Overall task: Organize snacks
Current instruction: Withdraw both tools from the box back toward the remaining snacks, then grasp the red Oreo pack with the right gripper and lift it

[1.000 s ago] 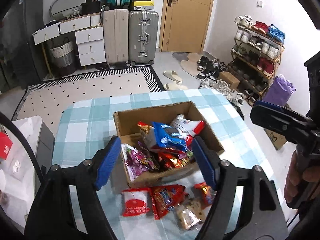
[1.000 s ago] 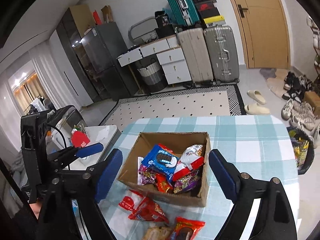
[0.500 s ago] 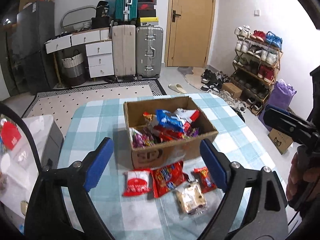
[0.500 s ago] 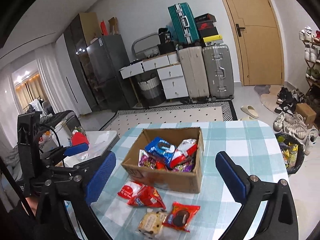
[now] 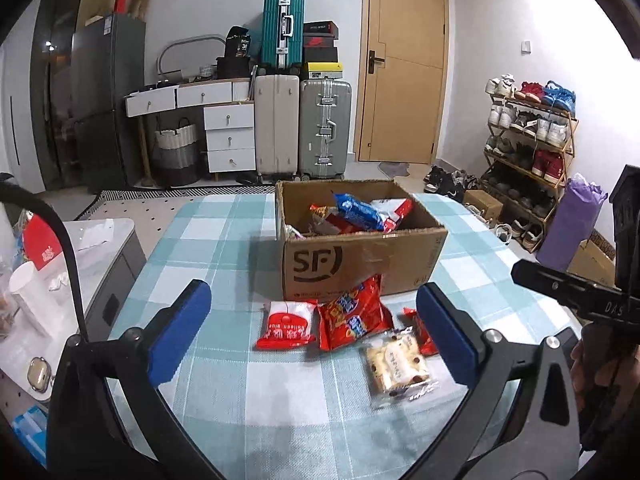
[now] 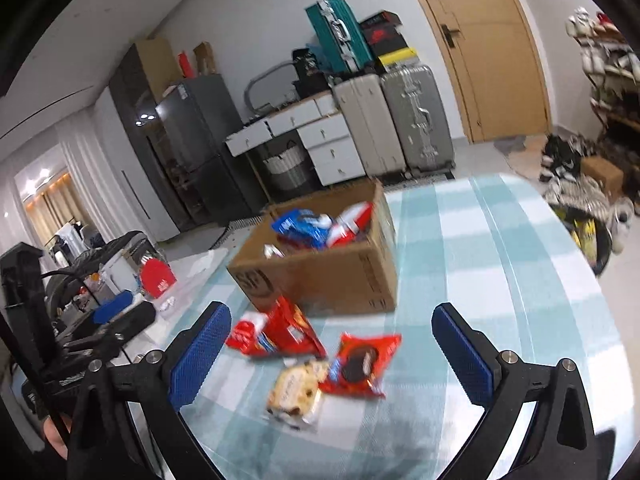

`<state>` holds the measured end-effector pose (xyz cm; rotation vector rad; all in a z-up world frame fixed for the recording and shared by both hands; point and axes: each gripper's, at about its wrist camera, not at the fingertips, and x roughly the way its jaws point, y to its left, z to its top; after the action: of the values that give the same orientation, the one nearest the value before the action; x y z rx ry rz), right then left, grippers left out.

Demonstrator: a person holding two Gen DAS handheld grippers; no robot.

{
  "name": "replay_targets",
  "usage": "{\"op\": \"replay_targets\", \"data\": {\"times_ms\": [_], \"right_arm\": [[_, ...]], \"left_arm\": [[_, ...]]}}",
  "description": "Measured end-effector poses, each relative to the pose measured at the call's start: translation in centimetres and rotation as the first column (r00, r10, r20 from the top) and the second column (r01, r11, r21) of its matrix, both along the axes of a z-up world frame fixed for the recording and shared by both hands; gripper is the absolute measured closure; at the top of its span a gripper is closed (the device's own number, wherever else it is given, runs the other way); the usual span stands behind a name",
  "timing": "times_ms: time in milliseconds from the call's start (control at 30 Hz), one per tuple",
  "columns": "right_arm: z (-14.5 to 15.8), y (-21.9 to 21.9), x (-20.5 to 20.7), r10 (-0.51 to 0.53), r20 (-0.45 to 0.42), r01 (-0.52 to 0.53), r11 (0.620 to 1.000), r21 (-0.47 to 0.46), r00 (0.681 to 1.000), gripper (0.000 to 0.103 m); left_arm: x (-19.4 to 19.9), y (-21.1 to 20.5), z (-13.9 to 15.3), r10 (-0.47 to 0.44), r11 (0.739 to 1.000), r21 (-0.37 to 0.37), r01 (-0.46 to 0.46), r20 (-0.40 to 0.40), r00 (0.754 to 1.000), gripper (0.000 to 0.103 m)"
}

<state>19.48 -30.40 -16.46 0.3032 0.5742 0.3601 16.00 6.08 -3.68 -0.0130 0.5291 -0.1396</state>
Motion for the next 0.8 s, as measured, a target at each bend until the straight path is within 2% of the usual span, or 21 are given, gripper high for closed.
{"op": "replay_targets", "data": {"times_ms": [167,367,433,800], "right_arm": [[-2.4,-0.2,-1.3,-0.038,-0.034,0.038,0.999,0.009,0.999,0.001],[-4.9,0.5,-2.9,-0.05,-0.033,0.049,0.999,-0.021,0.998,0.001],[-5.5,0.6,-2.9,-0.047,-0.042,0.047,0.999,-0.022,0.998,0.001],[-8.2,1.6,0.2,0.003,-0.176,-0.011,0.999,-0.047,0.984,0.001]], "left_arm": [[-0.3,-0.1,-2.1,0.012,1.0,-0.024,-0.013,-0.014,1.0,0.001],[0.1,-0.6,-4.6,0.03,0.999,0.028,-0.029,-0.015,0.999,0.0],[0.3,-0.6,-5.3,0.025,0.999,0.022,-0.024,-0.023,0.999,0.0],[1.8,-0.8,-8.8,0.021,1.0,-0.002,-0.021,-0.064,0.998,0.0]]}}
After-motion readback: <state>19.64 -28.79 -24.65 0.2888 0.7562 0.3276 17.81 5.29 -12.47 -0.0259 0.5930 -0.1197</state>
